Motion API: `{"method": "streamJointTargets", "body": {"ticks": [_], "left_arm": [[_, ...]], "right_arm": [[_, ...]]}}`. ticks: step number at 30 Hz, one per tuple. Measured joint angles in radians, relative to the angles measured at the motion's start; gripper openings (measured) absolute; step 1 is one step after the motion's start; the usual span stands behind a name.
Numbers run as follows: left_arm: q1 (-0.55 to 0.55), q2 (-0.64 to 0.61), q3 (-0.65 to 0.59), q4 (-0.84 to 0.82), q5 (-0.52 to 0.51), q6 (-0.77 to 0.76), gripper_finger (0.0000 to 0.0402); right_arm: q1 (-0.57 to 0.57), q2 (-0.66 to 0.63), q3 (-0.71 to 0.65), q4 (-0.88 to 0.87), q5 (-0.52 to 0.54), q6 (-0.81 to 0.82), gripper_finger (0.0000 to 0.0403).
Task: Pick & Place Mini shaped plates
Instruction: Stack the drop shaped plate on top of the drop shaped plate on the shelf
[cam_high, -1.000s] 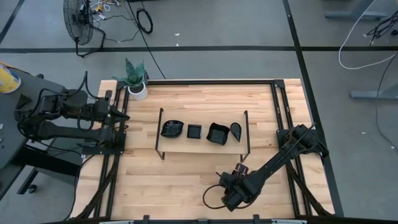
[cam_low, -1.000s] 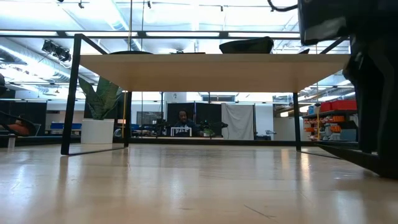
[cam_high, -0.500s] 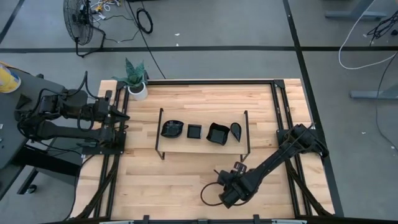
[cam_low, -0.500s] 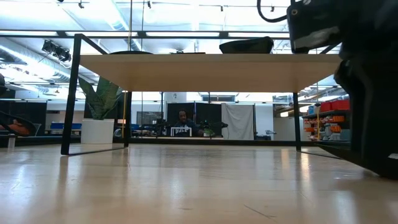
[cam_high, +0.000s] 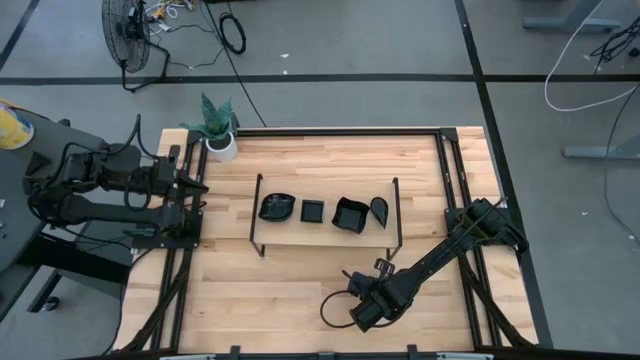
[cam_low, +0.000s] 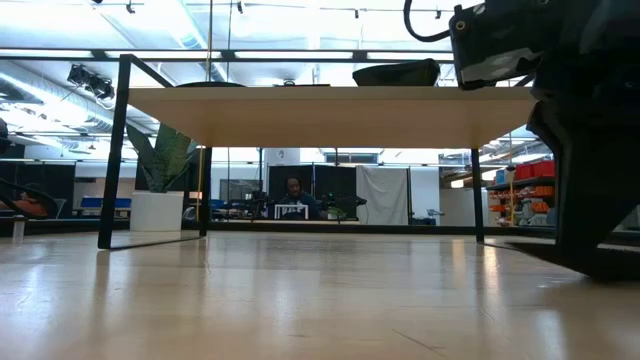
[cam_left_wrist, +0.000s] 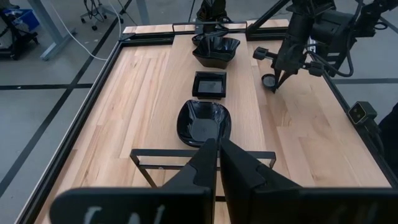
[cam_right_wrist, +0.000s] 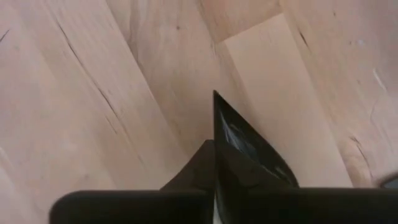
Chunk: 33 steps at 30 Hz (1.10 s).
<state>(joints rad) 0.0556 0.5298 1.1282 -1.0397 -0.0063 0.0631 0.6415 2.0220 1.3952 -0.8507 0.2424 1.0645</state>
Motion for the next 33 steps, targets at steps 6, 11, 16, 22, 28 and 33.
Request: {"method": "streamJointTargets", "body": {"ticks": [6,11,16,22,28,33], "left_arm": [[0.000,0.000,0.000,0.000,0.000,0.000,0.0025],[0.000,0.000,0.000,0.000,0.000,0.000,0.0025],[0.000,0.000,0.000,0.000,0.000,0.000,0.0025],[0.000,0.000,0.000,0.000,0.000,0.000,0.0025],[0.000,0.000,0.000,0.000,0.000,0.000,0.0025],[0.000,0.000,0.000,0.000,0.000,0.000,0.0025]], "right_arm": [[0.000,0.000,0.000,0.000,0.000,-0.008,0.0004],[0.001,-0.002,0.009,-0.017,-0.013,-0.021,0.0002],[0.011,-0.005,0.103,-0.066,-0.024,-0.067,0.0001],[0.026,-0.005,0.247,-0.131,-0.024,-0.168,0.0001],[0.057,-0.006,0.394,-0.194,0.004,-0.319,0.0000],[0.063,-0.006,0.492,-0.260,0.032,-0.494,0.0000]]}}
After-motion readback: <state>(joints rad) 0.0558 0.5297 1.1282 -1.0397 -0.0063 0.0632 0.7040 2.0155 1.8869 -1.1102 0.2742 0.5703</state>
